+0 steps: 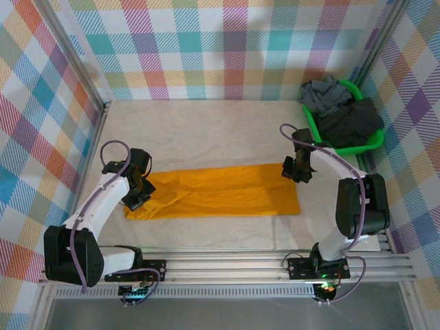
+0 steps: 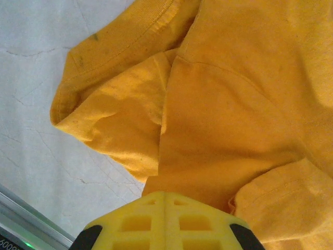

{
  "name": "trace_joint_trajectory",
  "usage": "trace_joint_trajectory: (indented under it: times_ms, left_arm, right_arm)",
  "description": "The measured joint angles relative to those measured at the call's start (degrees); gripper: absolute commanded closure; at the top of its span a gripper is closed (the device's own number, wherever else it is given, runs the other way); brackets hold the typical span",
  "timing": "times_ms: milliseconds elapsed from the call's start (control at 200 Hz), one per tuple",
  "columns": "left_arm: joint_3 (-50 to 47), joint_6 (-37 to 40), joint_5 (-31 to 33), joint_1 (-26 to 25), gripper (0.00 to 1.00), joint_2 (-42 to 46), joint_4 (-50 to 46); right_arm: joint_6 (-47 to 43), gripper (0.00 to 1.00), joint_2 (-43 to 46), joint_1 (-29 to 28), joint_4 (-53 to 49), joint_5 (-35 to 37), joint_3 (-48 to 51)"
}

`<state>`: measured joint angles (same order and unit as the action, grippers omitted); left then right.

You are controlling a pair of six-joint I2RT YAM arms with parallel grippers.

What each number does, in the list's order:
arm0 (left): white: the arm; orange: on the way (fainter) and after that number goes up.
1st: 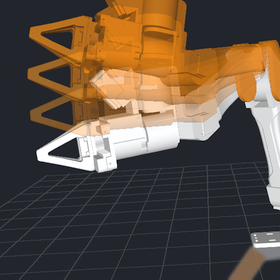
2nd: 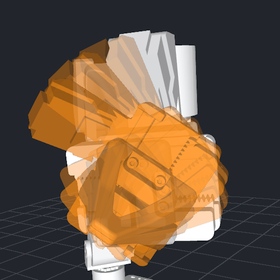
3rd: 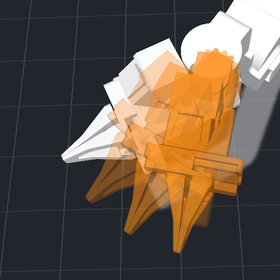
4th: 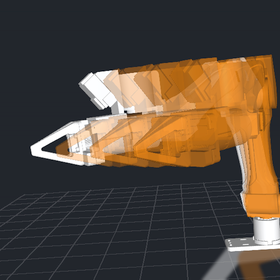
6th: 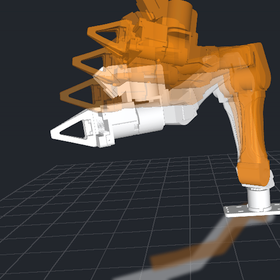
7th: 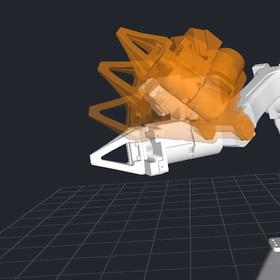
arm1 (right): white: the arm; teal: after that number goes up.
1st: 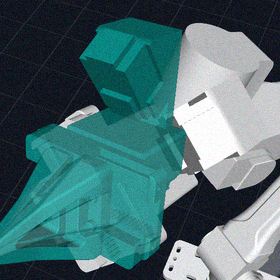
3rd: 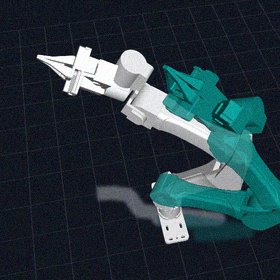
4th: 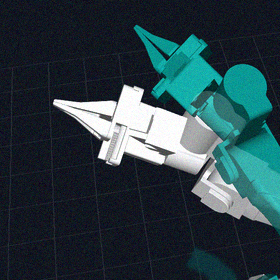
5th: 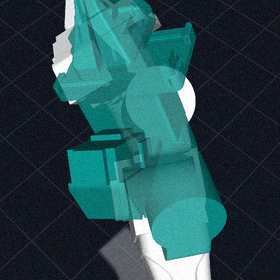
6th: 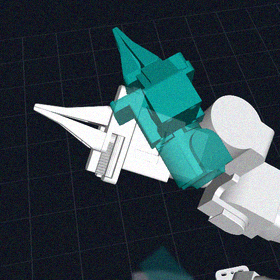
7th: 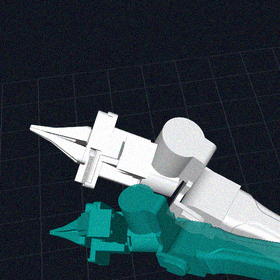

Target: Fold and stack the t-shirts

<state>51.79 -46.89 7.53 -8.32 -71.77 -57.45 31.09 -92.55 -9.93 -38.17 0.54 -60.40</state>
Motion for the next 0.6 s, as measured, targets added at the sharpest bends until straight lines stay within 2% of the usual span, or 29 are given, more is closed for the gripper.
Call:
trace_joint_trajectory:
  times_ms: [410,600]
  left_arm:
    - [-1.14,0.66,-1.29,-0.07,1.00,-1.90,0.61]
    - [-1.38,1.33,-3.43,-2.29,1.00,-1.95,0.37]
  right_arm:
    - [-0.09,0.82,0.00,0.00,-0.02,0.02,0.00]
    - [-0.35,0.82,0.00,0.00,-0.02,0.02,-0.04]
